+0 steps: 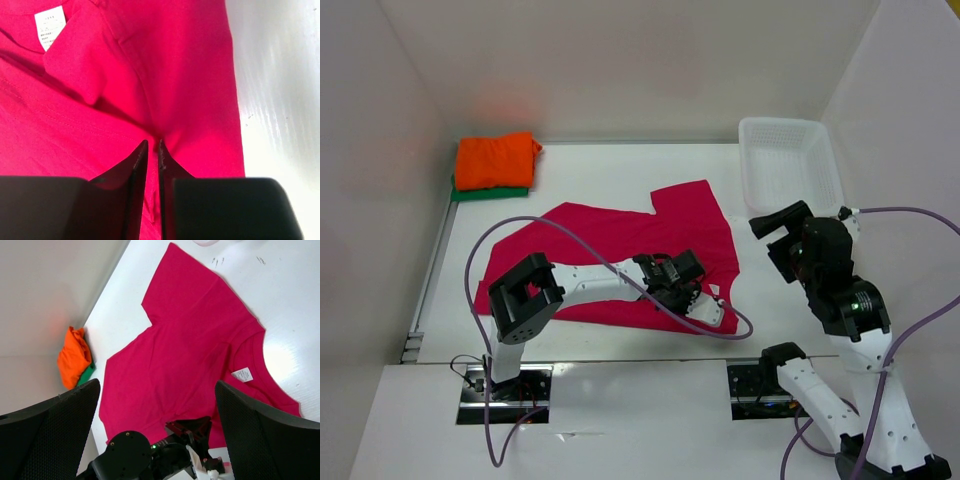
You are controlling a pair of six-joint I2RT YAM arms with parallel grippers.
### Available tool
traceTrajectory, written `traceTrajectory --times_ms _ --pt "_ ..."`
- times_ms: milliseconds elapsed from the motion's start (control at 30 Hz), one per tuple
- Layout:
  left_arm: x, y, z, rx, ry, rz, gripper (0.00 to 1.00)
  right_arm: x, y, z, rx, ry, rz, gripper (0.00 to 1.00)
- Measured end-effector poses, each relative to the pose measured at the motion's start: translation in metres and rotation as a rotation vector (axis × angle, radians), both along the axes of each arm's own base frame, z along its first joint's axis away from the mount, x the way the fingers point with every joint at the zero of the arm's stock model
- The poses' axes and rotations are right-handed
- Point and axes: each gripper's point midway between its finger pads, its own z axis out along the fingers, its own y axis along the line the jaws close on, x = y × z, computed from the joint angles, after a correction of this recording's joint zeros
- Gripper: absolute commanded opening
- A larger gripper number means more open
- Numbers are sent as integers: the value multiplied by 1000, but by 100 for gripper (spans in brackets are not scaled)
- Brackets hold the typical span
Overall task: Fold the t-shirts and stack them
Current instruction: Fold the flattened tshirt in 1/3 of the way
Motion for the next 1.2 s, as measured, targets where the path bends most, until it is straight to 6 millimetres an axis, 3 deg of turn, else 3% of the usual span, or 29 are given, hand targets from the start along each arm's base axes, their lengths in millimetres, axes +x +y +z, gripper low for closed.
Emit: traceTrajectory --times_ms 67,200,333,400,433,533,800,933,1200 --pt "-1 1 -1 2 6 -4 20 0 0 -1 -3 3 3 100" --pt "-4 5 -3 20 17 -11 36 1 1 -2 -6 9 6 100" --pt "-11 11 -6 42 48 -20 39 2 1 -3 -7 9 7 100" --pt "-13 13 -8 51 55 -19 30 2 1 -2 -6 8 7 100" --pt "-13 14 -8 54 55 -19 17 2 1 -2 -6 8 7 100" --pt "-13 14 -8 54 55 -13 0 2 1 -2 -5 4 10 100" --pt "-4 17 -8 52 48 34 0 2 2 -2 -11 4 19 100" --pt "21 28 -6 38 46 145 0 2 3 -2 -10 5 26 100" --pt "103 67 10 -38 36 456 0 2 4 -2 -9 5 30 100"
